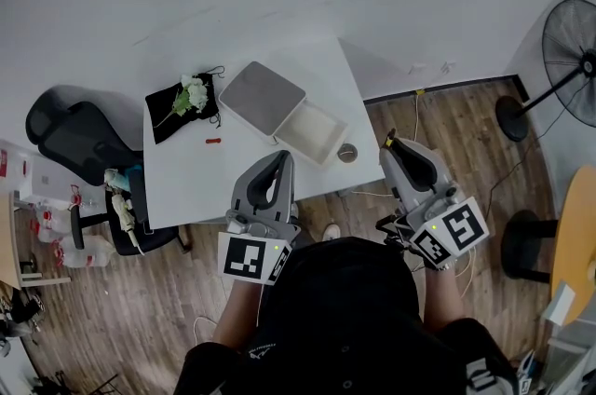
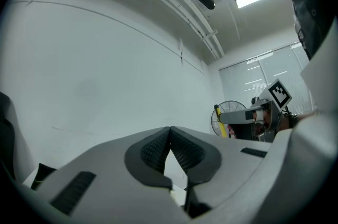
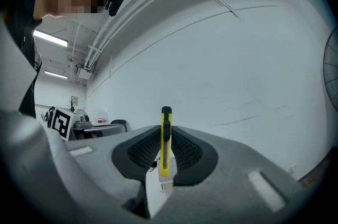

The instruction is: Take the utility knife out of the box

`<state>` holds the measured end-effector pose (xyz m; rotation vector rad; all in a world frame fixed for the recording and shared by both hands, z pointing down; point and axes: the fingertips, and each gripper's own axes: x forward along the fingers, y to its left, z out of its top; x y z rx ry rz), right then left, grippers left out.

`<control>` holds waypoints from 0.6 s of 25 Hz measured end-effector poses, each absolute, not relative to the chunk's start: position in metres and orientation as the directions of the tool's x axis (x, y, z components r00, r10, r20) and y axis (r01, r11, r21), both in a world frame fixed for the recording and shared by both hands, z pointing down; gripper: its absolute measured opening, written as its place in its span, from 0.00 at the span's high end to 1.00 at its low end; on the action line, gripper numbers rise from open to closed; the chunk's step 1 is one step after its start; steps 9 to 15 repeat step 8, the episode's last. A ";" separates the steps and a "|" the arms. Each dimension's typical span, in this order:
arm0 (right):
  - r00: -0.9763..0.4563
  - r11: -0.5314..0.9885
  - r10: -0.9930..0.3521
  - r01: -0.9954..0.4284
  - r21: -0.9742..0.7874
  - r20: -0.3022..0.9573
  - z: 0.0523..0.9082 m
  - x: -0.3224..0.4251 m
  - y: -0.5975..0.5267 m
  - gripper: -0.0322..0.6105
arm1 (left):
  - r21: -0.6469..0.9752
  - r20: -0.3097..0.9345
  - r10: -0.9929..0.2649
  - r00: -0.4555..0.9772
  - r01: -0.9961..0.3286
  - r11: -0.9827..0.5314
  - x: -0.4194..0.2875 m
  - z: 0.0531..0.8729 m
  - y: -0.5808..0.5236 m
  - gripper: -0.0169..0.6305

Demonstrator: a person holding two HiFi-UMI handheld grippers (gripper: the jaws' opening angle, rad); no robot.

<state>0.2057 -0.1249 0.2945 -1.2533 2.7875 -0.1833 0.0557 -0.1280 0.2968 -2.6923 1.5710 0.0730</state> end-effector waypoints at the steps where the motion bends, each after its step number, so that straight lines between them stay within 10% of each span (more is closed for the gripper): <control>1: -0.663 0.658 -0.749 -0.739 -0.142 -0.023 0.295 0.206 -0.124 0.85 | 0.003 -0.051 -0.869 0.492 -0.870 -0.493 0.056 0.297 -0.128 0.97; 15: -0.657 0.652 -0.754 -0.744 -0.146 -0.016 0.296 0.211 -0.125 0.85 | -0.002 -0.041 -0.862 0.506 -0.862 -0.506 0.064 0.299 -0.130 0.97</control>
